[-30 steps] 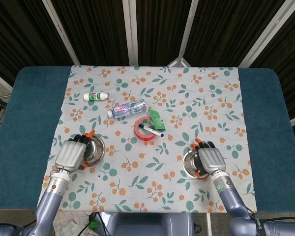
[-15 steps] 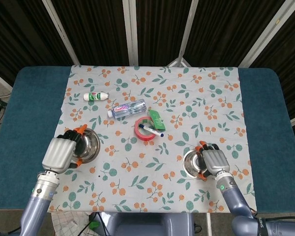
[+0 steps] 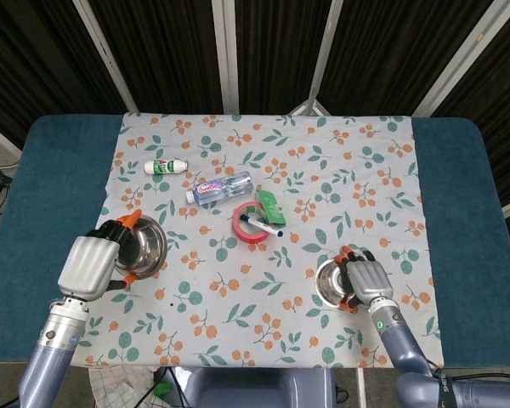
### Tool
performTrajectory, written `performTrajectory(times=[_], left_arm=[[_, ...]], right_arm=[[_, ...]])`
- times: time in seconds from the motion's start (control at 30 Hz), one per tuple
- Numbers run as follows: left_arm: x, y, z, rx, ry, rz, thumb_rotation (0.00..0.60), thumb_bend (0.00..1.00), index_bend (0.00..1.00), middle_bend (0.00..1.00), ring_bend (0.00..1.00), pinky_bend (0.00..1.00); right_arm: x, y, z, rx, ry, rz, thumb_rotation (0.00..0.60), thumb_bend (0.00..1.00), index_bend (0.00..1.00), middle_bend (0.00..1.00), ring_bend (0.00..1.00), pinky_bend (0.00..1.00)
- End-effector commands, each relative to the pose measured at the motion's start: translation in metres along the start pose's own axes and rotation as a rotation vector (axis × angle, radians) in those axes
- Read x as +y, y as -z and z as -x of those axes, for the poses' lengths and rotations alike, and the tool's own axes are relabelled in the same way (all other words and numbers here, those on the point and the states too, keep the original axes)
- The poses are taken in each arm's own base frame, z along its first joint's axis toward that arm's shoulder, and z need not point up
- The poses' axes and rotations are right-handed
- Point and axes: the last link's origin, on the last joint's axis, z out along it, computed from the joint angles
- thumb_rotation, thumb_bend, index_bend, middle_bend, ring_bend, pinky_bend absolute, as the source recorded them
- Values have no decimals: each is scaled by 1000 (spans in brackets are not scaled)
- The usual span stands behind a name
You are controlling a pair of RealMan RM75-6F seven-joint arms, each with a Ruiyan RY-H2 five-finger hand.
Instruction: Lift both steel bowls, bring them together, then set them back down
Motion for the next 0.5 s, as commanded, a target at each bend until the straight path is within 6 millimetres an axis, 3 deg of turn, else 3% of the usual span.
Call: performTrajectory(times=[0.03,0.2,0.37,0.5], left_arm=[[-1,0,-1,4,3,-2,600,0,98,211,226,447],[-2,1,-4,16,15,4,600,0,98,210,227,448],[-2,2,-7,32,43,17,600,0,98,208,228,448],[-4,2,-9,51,67,25,600,0,98,202,260,480]], right_arm=[[-1,0,1,-3,4,0,600,66,214,100,245,89],[-3,0,3,-8,10,-6,600,66,250,148,310,90],[-6,0,4,-1,18,-9,600,66,362,274,434,159],[-6,0,7,2,20,-13,600,66,398,295,471,190]])
